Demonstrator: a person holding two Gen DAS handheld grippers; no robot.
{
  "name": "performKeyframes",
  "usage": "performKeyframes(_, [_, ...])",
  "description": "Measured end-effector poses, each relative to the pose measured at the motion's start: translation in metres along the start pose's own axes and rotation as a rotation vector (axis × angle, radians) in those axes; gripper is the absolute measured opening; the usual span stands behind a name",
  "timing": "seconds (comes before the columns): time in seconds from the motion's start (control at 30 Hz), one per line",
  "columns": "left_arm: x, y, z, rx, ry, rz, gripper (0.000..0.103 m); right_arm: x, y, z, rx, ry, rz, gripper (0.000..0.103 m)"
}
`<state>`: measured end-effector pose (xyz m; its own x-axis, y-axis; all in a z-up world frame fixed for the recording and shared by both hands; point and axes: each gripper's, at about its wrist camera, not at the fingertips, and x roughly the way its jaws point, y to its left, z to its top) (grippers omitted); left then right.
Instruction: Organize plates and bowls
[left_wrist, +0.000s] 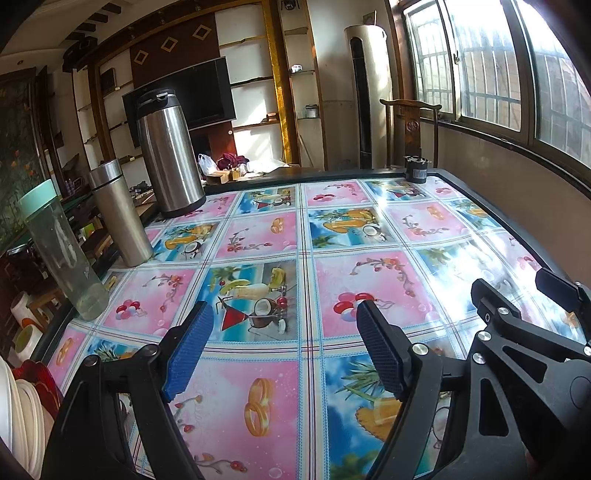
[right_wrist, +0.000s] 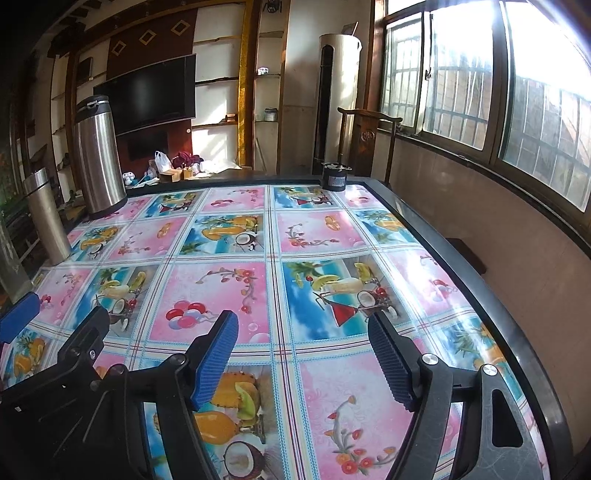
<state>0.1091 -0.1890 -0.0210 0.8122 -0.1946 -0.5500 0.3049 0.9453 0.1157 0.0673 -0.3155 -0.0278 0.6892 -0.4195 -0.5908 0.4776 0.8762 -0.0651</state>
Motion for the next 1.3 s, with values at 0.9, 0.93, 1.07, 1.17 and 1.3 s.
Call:
performKeyframes(0.9, [-0.006, 0.005, 0.003, -0.043, -0.017, -0.037, 0.082, 0.005, -0.002, -0.002, 0.027, 0.029, 0.035, 0.075])
performKeyframes(0.93, [-0.007, 0.005, 0.003, -0.045, -0.020, -0.038, 0.083, 0.006, -0.003, -0.003, 0.029, 0.031, 0.036, 0.075])
performKeyframes(1.07, [-0.011, 0.009, 0.005, -0.066, -0.038, -0.040, 0.084, 0.003, -0.002, -0.002, 0.033, 0.020, 0.049, 0.075])
performKeyframes(1.17, [-0.013, 0.011, 0.006, -0.080, -0.049, -0.041, 0.084, -0.001, -0.001, -0.001, 0.031, 0.000, 0.052, 0.075])
performKeyframes(1.3, [-0.015, 0.013, 0.007, -0.094, -0.056, -0.057, 0.084, -0.005, -0.002, 0.000, 0.041, -0.019, 0.058, 0.075])
